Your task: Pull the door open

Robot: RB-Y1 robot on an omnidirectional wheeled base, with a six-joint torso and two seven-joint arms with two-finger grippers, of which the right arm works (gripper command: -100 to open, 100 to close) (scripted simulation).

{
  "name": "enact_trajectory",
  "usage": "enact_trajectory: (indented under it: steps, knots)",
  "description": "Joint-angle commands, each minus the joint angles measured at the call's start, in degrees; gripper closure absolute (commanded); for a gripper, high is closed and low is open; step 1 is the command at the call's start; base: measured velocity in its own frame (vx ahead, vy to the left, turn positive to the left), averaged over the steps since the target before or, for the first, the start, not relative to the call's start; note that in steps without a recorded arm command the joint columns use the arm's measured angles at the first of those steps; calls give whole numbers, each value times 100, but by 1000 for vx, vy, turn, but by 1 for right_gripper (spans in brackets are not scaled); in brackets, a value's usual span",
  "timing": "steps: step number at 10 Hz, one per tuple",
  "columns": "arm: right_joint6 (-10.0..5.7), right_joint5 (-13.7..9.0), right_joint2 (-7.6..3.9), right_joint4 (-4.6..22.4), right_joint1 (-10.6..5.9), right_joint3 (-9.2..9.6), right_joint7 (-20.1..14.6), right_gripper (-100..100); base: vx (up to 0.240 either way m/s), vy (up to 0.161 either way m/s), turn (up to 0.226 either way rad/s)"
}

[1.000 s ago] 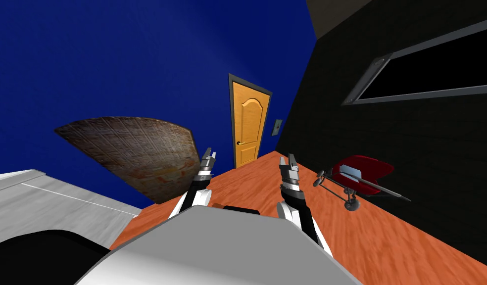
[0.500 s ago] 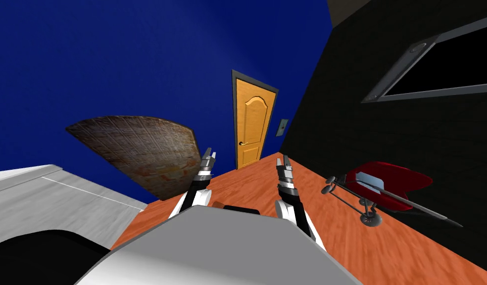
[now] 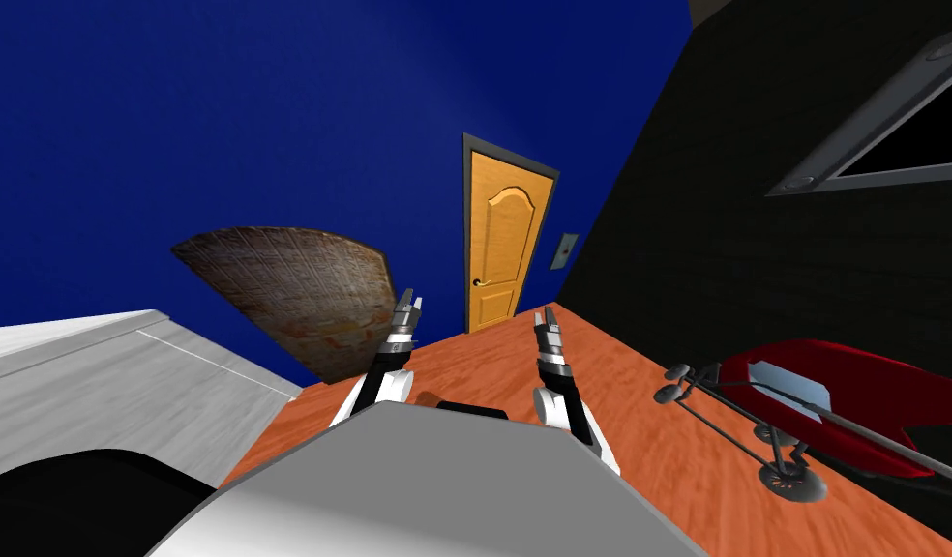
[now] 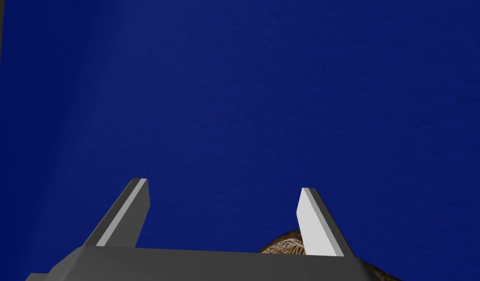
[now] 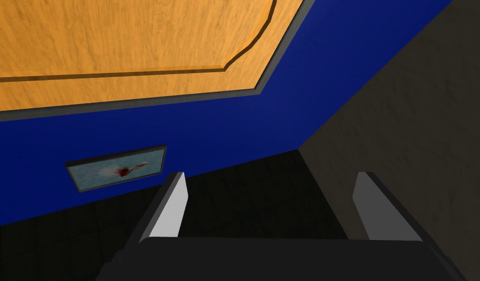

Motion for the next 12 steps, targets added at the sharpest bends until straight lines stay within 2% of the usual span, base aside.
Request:
enact_trajectory:
  steps: [1, 4, 5, 7, 8, 10, 11, 12]
  knots:
    - [-7, -32, -71, 286, -131, -34, -67, -100, 97, -21, 144]
    - [-63, -65, -163, 882, -406, -55, -153, -100, 108, -9, 158]
    - [-63, -65, -163, 933, -406, -55, -153, -100, 55, -22, 62]
    - [-102, -88, -226, 1297, -600, -70, -213, -100, 63, -13, 147]
    - [-102, -88, -226, 1367, -600, -70, -213, -100, 48, -13, 62]
    - [-142, -111, -290, 1761, -795, -85, -274, -100, 68, -14, 142]
    - [-142, -111, -290, 1804, -795, -85, -274, -100, 60, -19, 62]
    - [-162, -123, -322, 2028, -896, -93, -305, -100, 48, -9, 110]
